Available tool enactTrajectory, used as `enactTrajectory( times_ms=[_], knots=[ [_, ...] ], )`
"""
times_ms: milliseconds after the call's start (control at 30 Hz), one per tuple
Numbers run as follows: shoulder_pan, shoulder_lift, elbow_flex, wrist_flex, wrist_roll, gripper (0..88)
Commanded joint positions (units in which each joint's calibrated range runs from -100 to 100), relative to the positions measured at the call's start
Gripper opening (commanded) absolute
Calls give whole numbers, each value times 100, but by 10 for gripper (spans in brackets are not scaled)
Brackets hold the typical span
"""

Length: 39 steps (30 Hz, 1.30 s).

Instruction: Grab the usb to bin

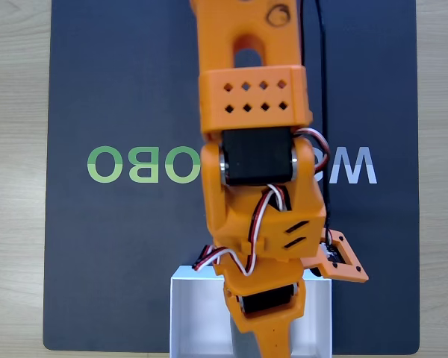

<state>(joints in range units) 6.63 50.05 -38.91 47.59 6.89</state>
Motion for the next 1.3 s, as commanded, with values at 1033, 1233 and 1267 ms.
enactTrajectory(
  times_ms=[1033,1233,1267],
  knots=[
    [204,-9884,8606,-23,-37,16],
    [238,-11622,10720,-5,-37,17],
    [238,-11936,11036,-5,-32,17]
  ],
)
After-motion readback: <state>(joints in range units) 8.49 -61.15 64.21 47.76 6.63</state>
